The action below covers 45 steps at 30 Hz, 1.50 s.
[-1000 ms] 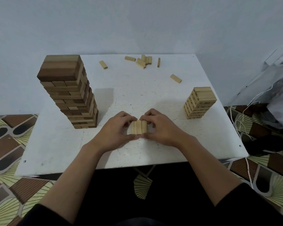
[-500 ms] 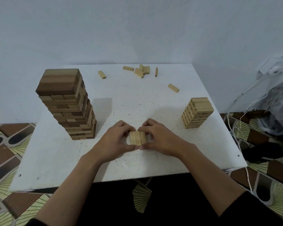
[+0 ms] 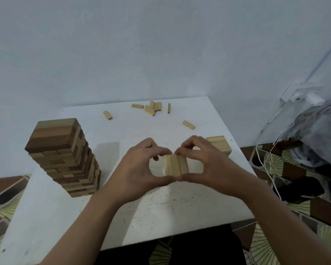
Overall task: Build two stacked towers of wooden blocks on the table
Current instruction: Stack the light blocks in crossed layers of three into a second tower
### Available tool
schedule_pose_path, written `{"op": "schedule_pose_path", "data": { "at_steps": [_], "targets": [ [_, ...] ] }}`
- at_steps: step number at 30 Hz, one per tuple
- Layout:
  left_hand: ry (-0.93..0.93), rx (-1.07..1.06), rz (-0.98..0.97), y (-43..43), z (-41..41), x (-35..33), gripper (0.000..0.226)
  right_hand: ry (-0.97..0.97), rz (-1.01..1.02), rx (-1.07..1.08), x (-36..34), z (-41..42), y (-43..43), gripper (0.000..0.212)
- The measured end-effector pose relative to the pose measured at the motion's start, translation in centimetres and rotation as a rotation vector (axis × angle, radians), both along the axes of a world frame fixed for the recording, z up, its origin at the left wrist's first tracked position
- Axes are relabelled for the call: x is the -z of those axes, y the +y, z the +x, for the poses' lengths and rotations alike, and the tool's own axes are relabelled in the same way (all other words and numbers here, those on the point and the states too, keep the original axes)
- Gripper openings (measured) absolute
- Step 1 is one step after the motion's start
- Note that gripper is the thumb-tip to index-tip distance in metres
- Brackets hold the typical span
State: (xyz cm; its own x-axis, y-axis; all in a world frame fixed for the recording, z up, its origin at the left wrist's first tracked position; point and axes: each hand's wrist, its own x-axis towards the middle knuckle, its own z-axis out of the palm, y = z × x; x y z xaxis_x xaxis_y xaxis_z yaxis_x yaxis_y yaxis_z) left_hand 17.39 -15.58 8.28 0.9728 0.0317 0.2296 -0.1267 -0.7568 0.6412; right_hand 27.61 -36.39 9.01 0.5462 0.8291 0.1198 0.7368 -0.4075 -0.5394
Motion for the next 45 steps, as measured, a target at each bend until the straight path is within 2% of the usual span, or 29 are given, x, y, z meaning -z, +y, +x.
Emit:
{"op": "schedule_pose_path", "data": {
  "at_steps": [4,9,15,22,30,45],
  "targets": [
    [-0.042,0.029,0.077,-2.6,3.1,-1.8,0.054,-0.015,0.012,0.043,-1.9,2.2,-2.8,0.056],
    [-0.1,0.02,0.05,-5.9,7.3,-1.9,0.053,0.009,0.006,0.117,-2.9,6.1,-5.9,0.054],
    [-0.05,-0.038,0.083,-8.5,10.3,-0.7,0.054,0.08,-0.071,0.123,-2.5,9.9,-7.7,0.052],
    [0.03,-0.112,0.102,-9.5,11.3,0.6,0.058,0.138,-0.145,0.096,-1.5,12.1,-8.0,0.053],
    [0.09,-0.135,0.097,-9.2,11.5,0.7,0.06,0.171,-0.175,0.079,-1.1,12.6,-7.7,0.068],
    [0.13,-0.132,0.075,-8.9,11.5,1.0,0.064,0.167,-0.173,0.108,-1.0,12.0,-7.5,0.065]
  ]
}}
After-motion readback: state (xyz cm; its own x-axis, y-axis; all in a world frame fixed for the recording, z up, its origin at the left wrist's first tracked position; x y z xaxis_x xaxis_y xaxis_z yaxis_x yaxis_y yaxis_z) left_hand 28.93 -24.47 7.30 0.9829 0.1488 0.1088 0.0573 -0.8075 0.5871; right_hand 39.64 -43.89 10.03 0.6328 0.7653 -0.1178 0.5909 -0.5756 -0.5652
